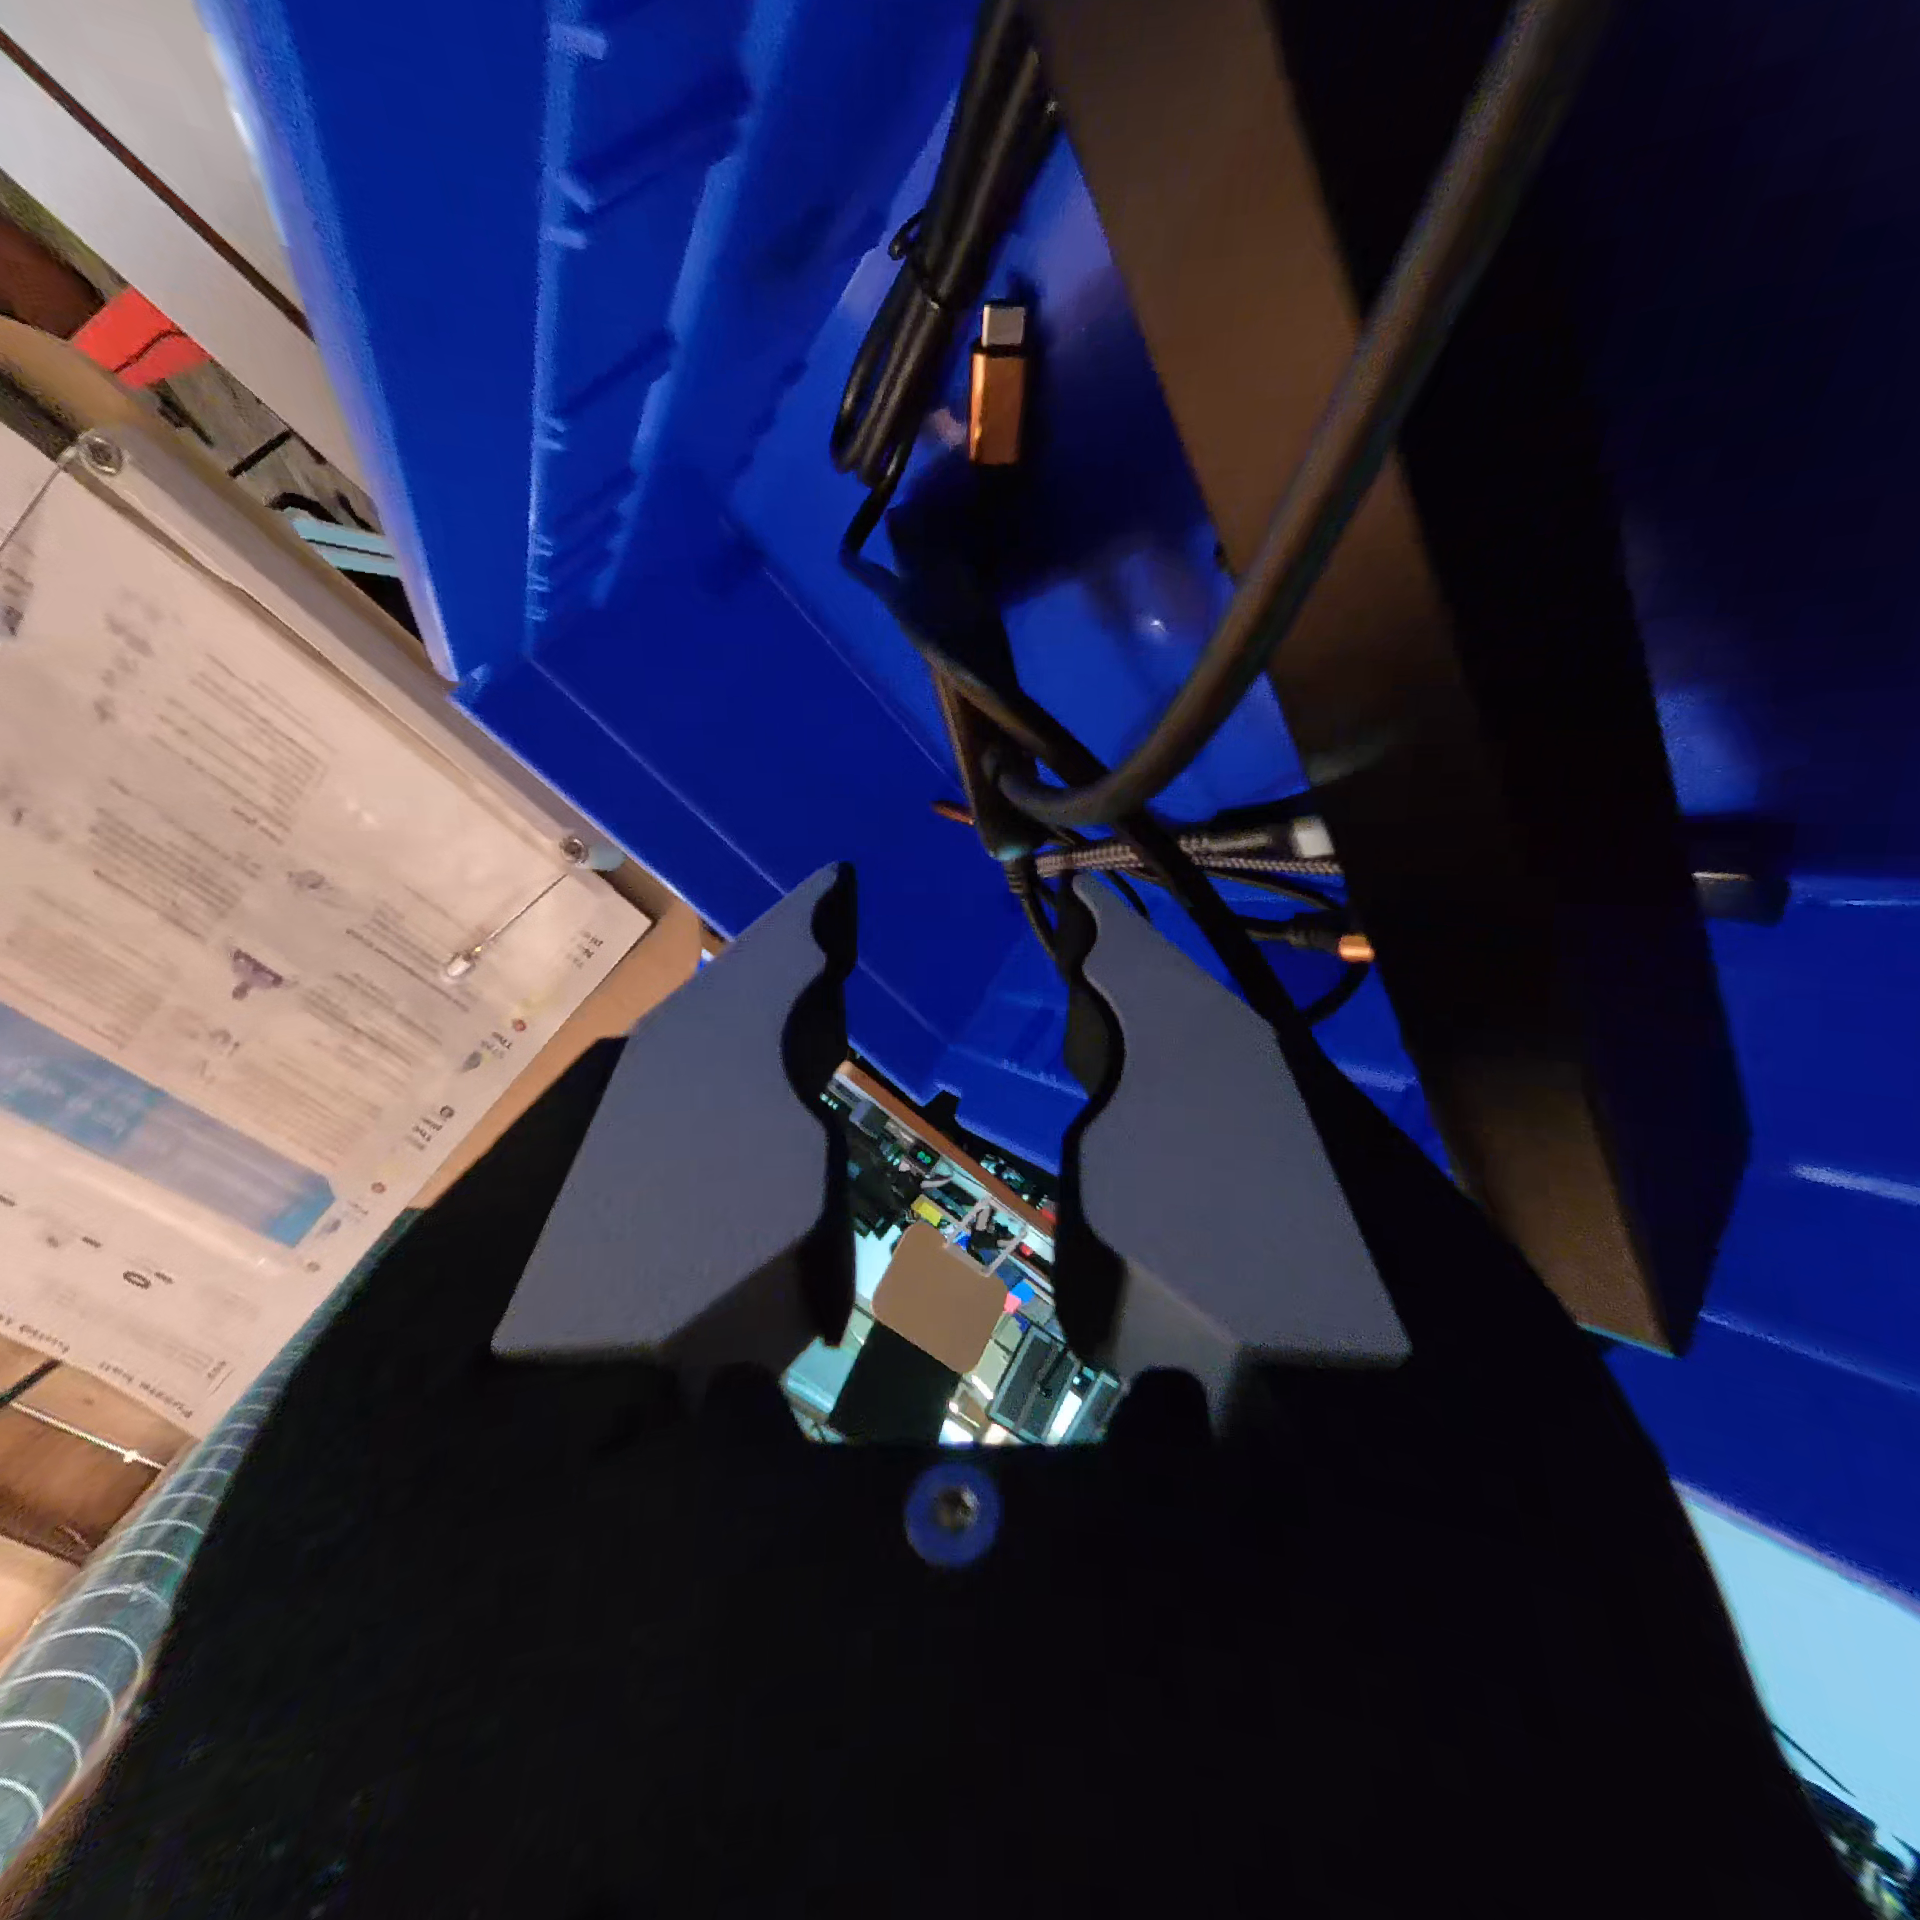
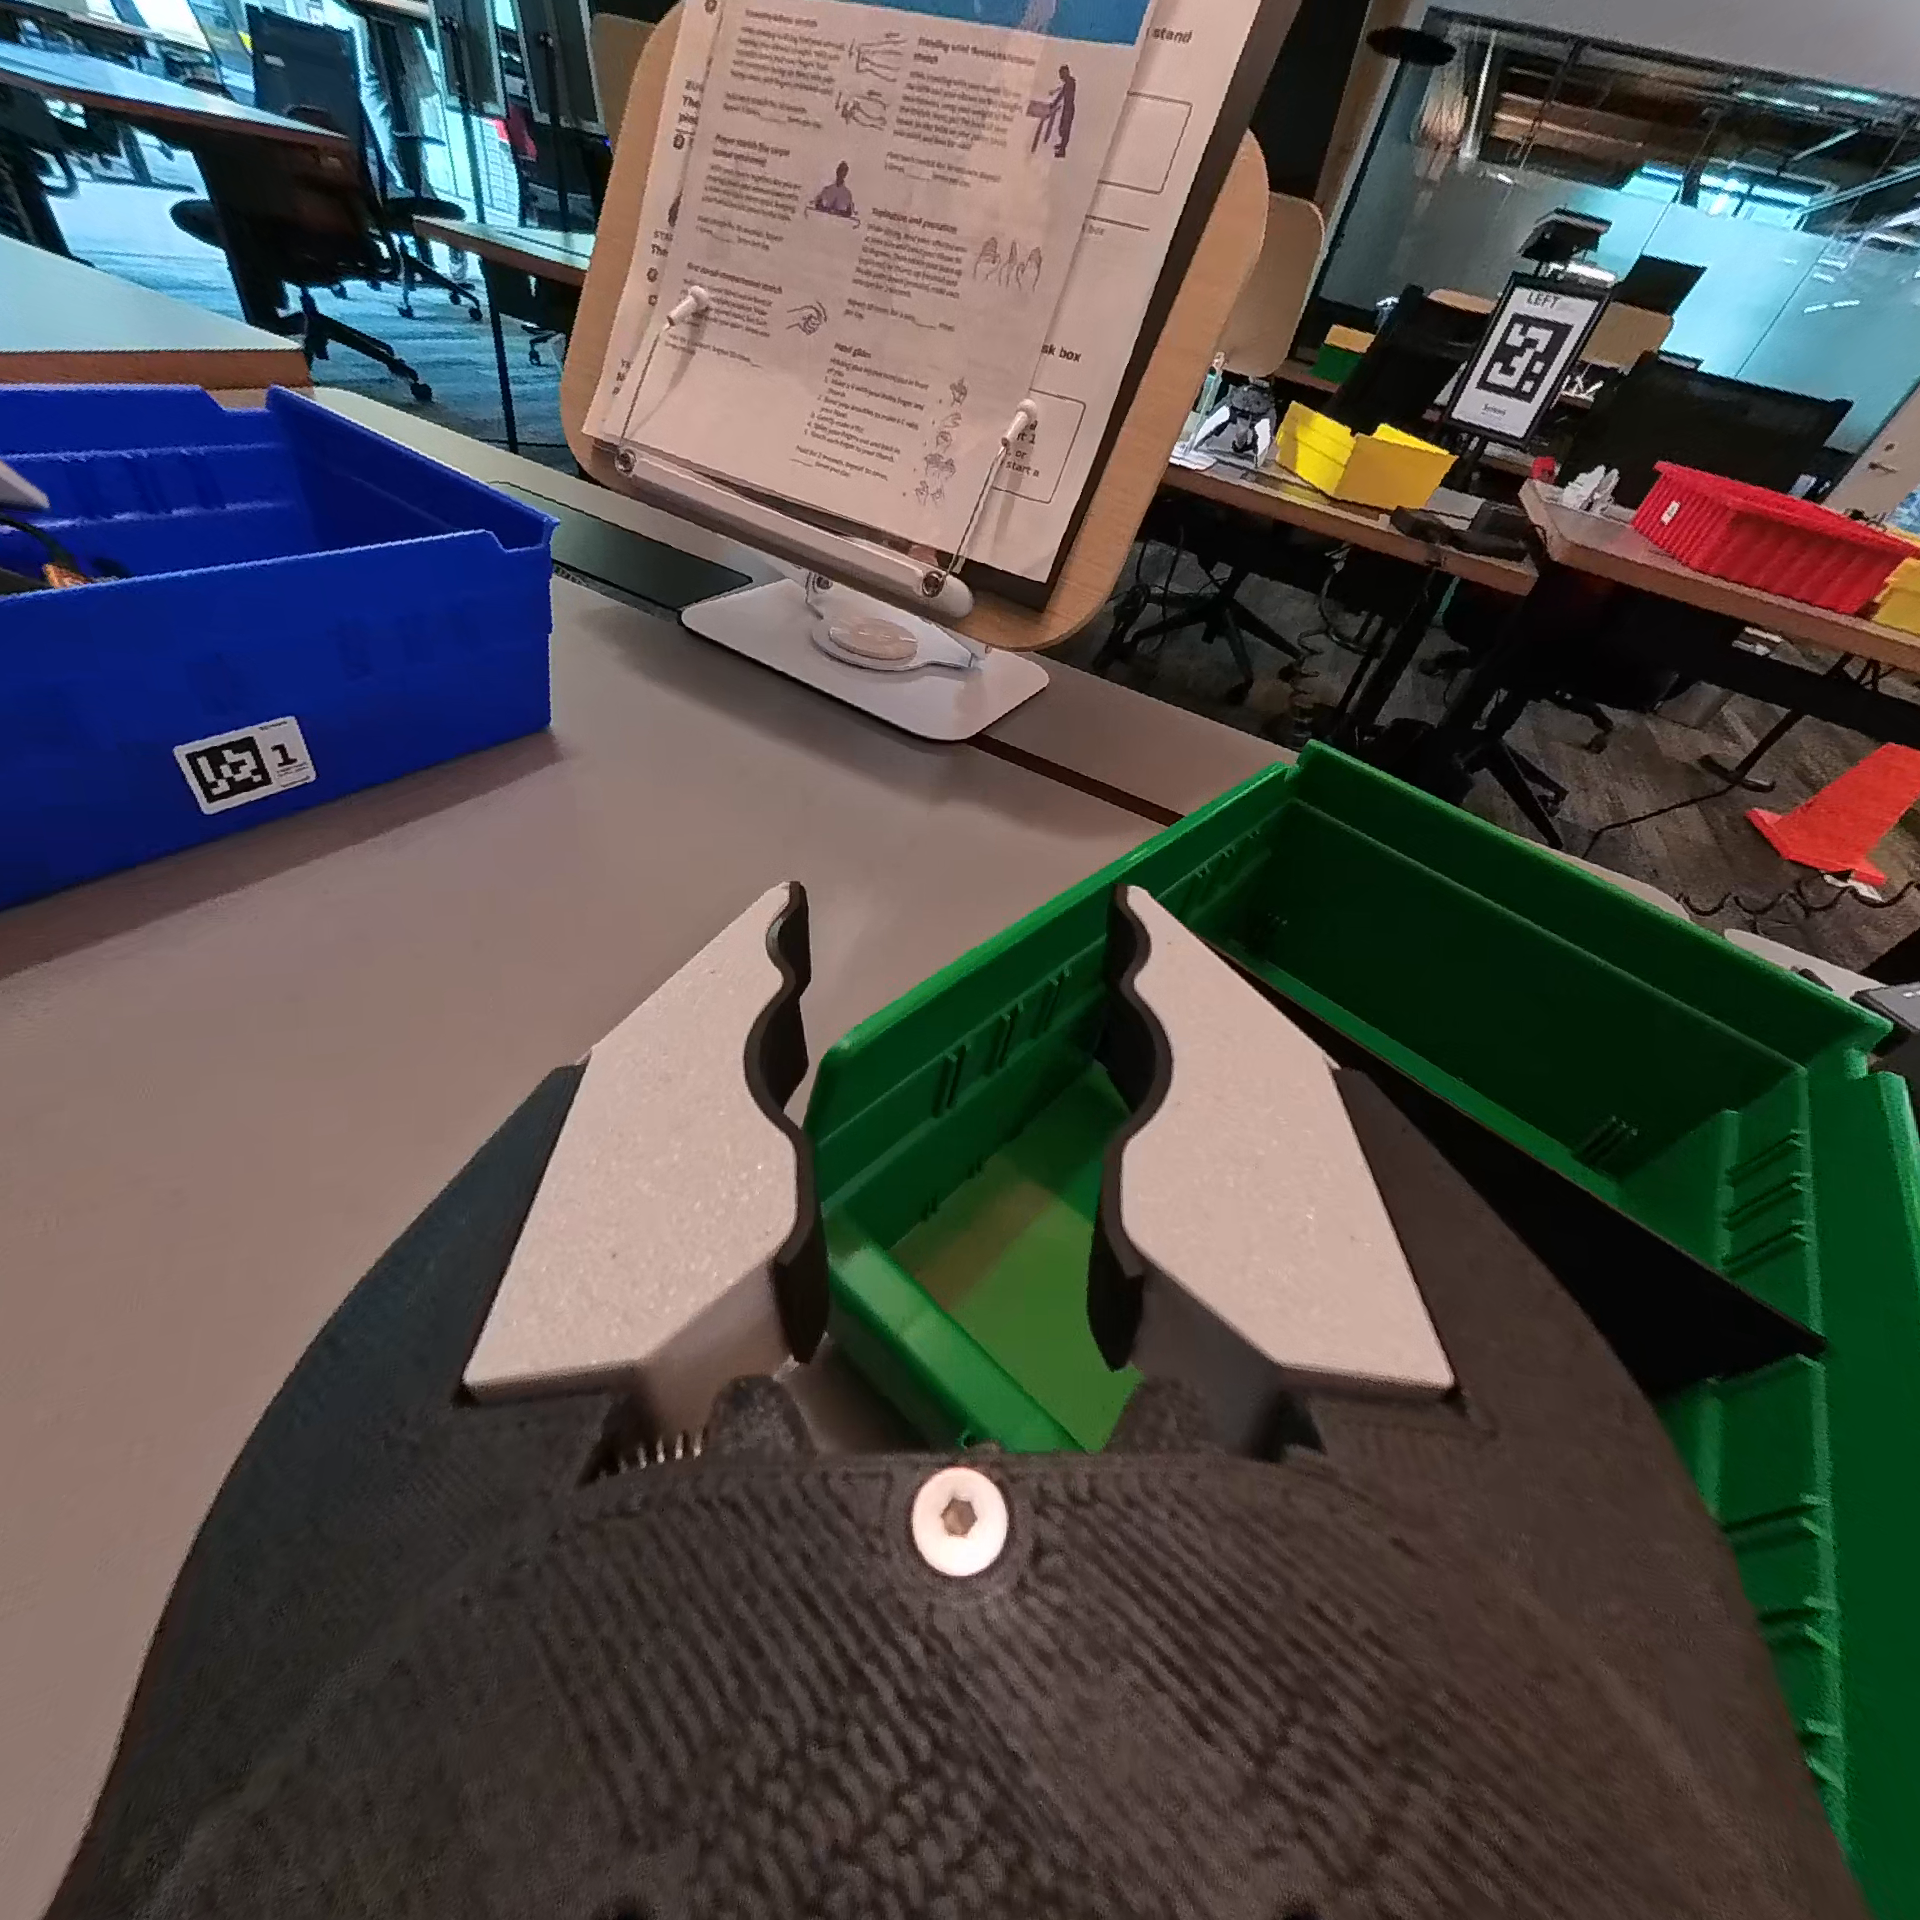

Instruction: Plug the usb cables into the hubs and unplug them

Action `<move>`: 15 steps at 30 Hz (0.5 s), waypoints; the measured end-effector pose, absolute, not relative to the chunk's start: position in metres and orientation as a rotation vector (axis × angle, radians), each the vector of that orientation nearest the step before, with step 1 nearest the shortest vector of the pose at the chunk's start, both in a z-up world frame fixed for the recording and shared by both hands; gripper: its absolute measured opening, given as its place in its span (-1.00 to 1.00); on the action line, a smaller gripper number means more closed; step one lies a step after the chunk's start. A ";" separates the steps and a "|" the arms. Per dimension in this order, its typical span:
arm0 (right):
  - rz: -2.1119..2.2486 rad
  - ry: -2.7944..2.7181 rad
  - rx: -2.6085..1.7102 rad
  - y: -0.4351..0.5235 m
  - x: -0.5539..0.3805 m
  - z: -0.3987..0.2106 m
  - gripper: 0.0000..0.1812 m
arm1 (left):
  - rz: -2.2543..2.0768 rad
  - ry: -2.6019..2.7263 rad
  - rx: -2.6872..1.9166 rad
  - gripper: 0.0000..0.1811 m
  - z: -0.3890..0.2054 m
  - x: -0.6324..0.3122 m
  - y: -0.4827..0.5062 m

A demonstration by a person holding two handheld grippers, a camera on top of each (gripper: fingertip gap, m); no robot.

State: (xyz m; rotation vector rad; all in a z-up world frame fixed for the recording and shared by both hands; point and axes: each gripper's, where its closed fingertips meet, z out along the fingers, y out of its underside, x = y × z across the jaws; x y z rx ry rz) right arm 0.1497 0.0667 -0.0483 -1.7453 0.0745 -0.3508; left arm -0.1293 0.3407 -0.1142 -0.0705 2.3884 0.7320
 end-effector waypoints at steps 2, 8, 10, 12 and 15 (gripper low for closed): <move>-0.345 0.080 -1.748 0.066 0.151 -0.050 -0.37 | 0.715 2.390 -0.033 -0.53 -0.112 -0.127 0.339; -0.346 0.081 -1.753 0.066 0.152 -0.051 -0.37 | 0.654 2.465 0.093 -0.39 -0.128 -0.128 0.334; -0.342 0.080 -1.758 0.067 0.152 -0.053 -0.37 | 0.663 2.475 0.130 -0.40 -0.134 -0.124 0.334; -0.344 0.074 -1.774 0.069 0.152 -0.057 -0.37 | 0.656 2.504 0.171 -0.40 -0.140 -0.121 0.333; -0.346 0.067 -1.786 0.070 0.152 -0.061 -0.37 | 0.654 2.546 0.240 -0.43 -0.145 -0.119 0.331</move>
